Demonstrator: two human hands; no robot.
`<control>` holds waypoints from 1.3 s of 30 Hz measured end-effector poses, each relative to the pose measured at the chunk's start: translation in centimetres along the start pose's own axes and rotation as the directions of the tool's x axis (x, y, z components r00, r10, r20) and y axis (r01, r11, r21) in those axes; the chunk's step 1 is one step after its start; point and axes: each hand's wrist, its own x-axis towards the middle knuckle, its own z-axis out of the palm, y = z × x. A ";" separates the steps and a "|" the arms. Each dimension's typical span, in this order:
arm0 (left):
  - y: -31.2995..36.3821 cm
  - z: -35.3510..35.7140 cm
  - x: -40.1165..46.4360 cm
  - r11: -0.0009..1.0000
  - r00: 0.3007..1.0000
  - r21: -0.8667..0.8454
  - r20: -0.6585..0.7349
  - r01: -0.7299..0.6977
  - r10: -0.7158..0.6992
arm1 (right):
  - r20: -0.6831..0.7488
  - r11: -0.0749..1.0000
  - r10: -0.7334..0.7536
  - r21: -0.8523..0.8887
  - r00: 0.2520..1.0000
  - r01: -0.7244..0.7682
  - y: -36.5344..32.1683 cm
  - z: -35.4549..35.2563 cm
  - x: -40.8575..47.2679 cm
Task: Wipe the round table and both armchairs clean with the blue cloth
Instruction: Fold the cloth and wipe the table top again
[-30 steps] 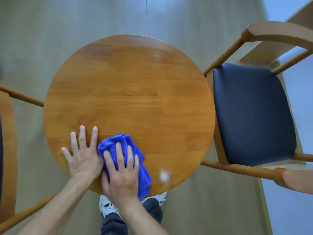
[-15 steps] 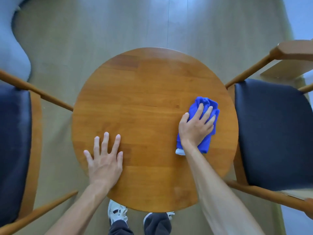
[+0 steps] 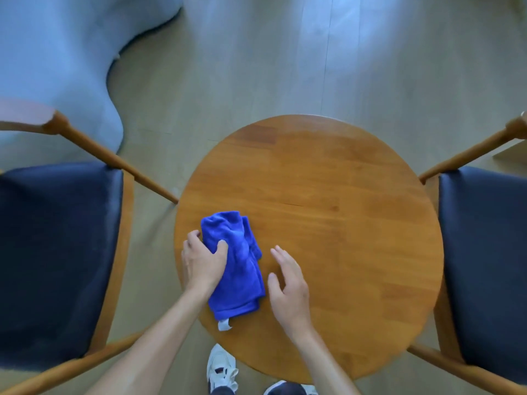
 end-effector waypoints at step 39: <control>27.1 -30.9 -17.2 0.459 0.358 -0.201 0.391 -0.866 0.848 | 0.098 0.794 -0.502 -0.342 0.859 0.503 -39.3 -24.7 -4.8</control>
